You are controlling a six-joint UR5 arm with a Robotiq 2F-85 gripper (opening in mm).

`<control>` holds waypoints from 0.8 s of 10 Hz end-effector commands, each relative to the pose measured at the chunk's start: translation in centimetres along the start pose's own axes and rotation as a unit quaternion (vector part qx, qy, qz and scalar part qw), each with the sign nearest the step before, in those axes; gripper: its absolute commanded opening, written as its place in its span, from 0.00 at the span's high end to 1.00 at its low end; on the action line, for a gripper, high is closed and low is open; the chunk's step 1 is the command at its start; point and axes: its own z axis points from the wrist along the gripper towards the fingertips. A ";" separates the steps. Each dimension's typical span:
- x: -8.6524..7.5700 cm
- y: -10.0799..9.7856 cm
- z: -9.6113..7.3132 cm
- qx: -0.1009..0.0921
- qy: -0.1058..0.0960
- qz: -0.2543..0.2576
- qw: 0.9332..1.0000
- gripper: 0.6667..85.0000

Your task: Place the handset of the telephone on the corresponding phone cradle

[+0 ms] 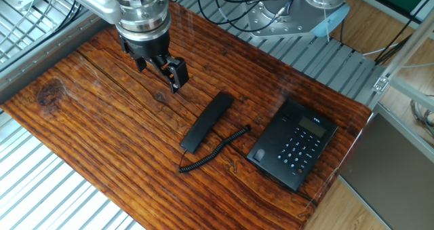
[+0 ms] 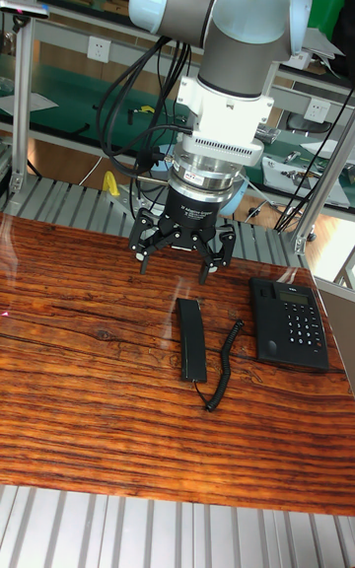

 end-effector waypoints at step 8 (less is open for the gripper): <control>-2.8 -0.2 0.3 0.021 -0.058 0.006 0.998 1.00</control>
